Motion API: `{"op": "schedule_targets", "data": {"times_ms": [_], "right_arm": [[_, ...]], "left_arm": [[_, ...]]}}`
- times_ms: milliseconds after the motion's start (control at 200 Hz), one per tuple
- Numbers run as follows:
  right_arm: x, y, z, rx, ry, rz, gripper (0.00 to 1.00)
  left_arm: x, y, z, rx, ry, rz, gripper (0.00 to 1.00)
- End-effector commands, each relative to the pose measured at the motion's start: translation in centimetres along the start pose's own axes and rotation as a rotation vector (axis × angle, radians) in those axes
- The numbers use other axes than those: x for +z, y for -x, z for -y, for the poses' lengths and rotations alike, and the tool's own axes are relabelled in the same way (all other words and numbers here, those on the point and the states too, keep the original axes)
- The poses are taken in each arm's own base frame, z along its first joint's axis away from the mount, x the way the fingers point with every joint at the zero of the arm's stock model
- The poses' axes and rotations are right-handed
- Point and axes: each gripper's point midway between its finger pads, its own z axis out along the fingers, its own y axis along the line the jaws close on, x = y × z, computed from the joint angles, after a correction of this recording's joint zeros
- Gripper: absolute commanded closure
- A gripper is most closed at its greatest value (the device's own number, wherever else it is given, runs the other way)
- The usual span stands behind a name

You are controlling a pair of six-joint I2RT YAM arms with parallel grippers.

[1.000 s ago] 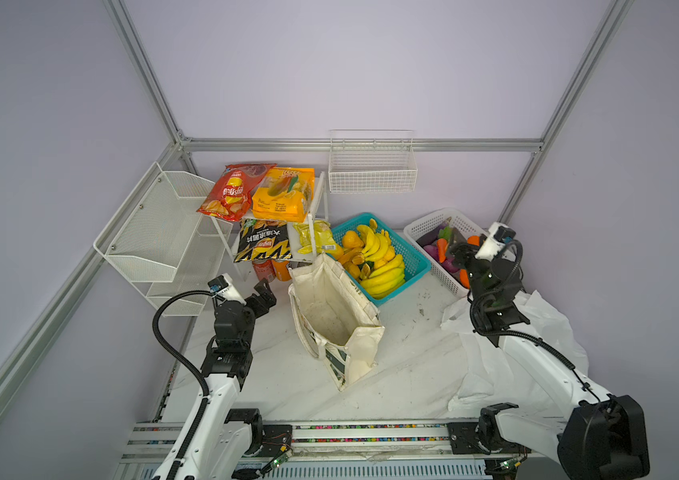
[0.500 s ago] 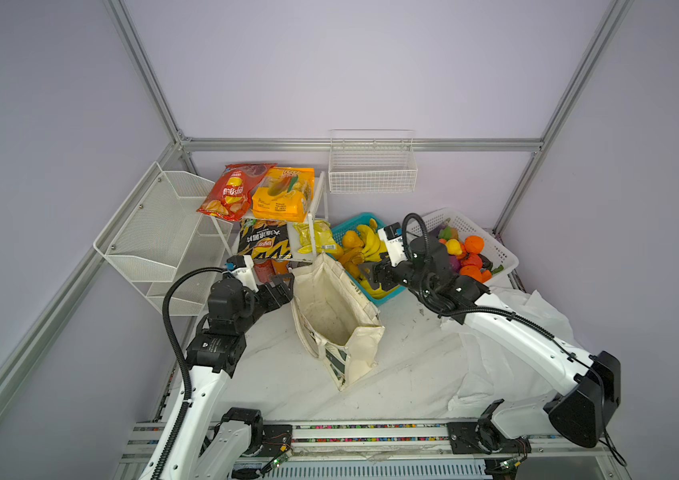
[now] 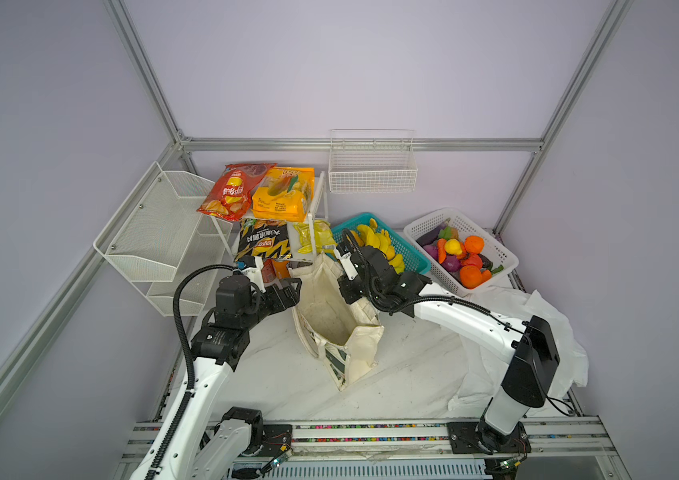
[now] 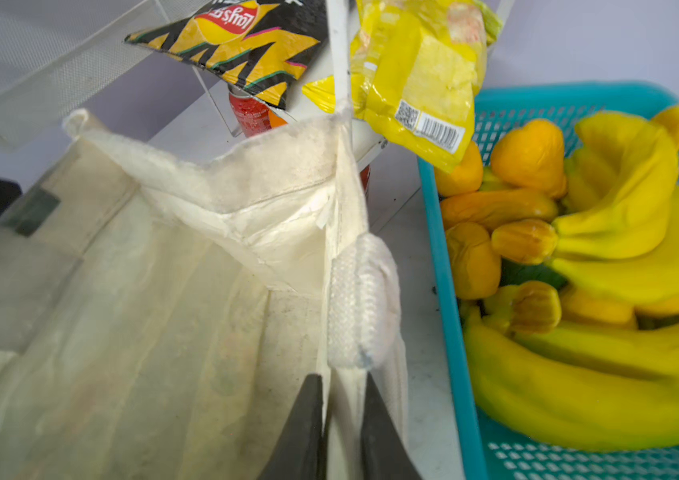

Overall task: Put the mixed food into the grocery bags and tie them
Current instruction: 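Reach the right gripper to the tote rim while the left moves to the shelf, then hold the tote rim with the right gripper while the left grasps the black Lay's bag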

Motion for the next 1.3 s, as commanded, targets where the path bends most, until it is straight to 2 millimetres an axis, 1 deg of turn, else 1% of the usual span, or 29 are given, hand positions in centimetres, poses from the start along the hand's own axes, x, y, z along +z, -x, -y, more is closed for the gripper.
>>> {"op": "schedule_targets", "data": {"times_ms": [0,105,170,245,315,485,540,595,725,780,810,880,1010,1165,1295], "right_arm": [[-2.4,-0.2,1.6,0.052,-0.083,-0.019,0.91],[-4.9,-0.9,2.3,0.142,-0.095,-0.006,0.96],[-6.5,-0.8,2.7,0.190,-0.096,0.028,0.96],[-7.4,-0.9,2.5,0.242,-0.068,0.040,0.97],[-7.5,-1.1,2.4,0.263,-0.057,0.039,0.97],[-7.4,-1.5,4.9,0.270,-0.139,0.045,0.98],[-7.1,-1.5,5.3,0.261,-0.144,0.047,0.98],[-6.7,-1.5,5.3,0.258,-0.135,0.048,0.98],[-5.6,-0.9,4.5,0.253,-0.066,0.064,0.98],[-5.4,-0.6,4.6,0.241,-0.054,0.069,0.98],[-5.3,-0.4,4.7,0.231,-0.051,0.072,0.97],[-4.9,-0.1,5.3,0.211,-0.059,0.076,0.96],[-4.5,0.5,5.4,0.184,-0.027,0.090,0.95],[-4.5,1.2,5.1,0.153,0.007,0.105,0.92],[-4.6,1.5,4.7,0.137,0.033,0.114,0.90]], "left_arm": [[-2.4,4.0,2.8,0.060,-0.050,0.121,0.02],[-3.0,4.2,3.0,0.040,-0.059,0.137,0.00],[-3.4,4.4,3.2,0.038,-0.070,0.152,0.00],[-3.4,4.6,3.3,0.044,-0.069,0.166,0.00],[-3.2,4.9,3.1,0.049,-0.057,0.175,0.00],[-2.0,5.6,2.0,0.037,0.009,0.177,0.01],[-1.8,6.1,1.7,0.034,0.032,0.182,0.02],[-1.8,6.6,1.6,0.049,0.052,0.191,0.03],[-2.5,8.3,1.2,0.119,0.102,0.216,0.03],[-2.7,8.8,1.1,0.163,0.109,0.216,0.03],[-2.9,9.1,0.7,0.167,0.127,0.221,0.03],[-2.9,9.7,-0.7,0.119,0.153,0.230,0.03],[-2.8,10.6,-1.8,0.015,0.142,0.269,0.05],[-1.1,11.3,-4.4,-0.138,0.142,0.293,0.09],[0.0,12.3,-6.6,-0.240,0.155,0.337,0.12]]}}
